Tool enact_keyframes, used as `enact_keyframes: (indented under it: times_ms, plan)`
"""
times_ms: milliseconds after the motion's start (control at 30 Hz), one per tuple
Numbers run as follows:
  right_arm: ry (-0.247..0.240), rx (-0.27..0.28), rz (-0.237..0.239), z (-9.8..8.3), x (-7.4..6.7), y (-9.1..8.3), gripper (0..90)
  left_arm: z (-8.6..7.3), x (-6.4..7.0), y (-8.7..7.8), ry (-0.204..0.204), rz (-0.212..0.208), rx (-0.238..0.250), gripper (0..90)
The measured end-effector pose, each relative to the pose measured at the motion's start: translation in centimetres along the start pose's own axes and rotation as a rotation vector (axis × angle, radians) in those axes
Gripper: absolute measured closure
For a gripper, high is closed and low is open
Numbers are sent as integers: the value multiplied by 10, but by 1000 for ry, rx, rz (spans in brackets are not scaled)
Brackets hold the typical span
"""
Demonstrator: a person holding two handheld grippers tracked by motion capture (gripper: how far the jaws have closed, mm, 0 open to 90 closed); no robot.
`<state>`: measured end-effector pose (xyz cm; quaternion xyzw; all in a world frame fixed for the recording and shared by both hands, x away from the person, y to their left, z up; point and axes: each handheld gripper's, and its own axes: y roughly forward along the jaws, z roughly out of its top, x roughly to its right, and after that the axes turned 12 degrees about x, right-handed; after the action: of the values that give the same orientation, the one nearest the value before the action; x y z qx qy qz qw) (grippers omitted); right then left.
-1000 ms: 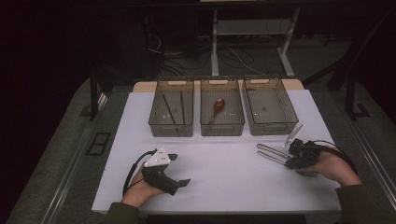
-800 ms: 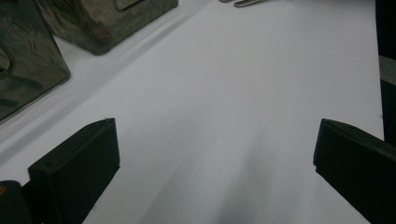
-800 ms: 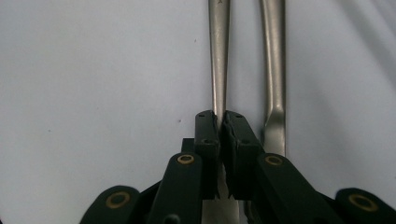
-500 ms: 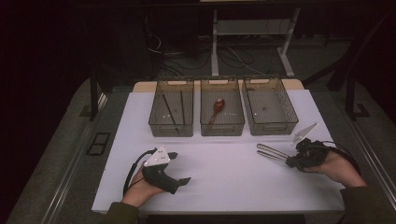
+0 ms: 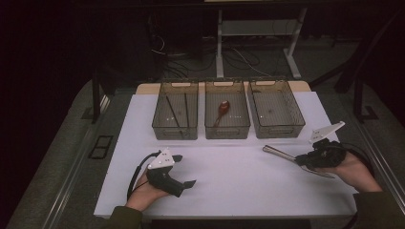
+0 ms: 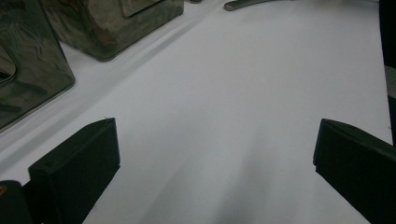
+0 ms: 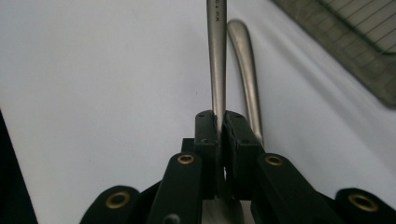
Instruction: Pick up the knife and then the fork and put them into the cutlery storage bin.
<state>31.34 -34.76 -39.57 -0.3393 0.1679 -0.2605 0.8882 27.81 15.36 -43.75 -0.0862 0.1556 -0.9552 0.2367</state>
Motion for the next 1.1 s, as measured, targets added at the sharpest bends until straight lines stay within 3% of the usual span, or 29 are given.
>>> enact_keyframes:
  times_ms: [167,333,667,1100]
  plan:
    - [22,81,0,2,0,-11,834,0,0,-2,-2,3,3,0]
    - [42,131,-48,7,-1,-16,834,-1,1,-2,-8,3,3,0]
    - [82,173,-131,19,0,-19,834,0,1,-6,-14,14,15,0]
    - [110,235,-208,39,11,-23,834,1,2,-6,-8,17,15,0]
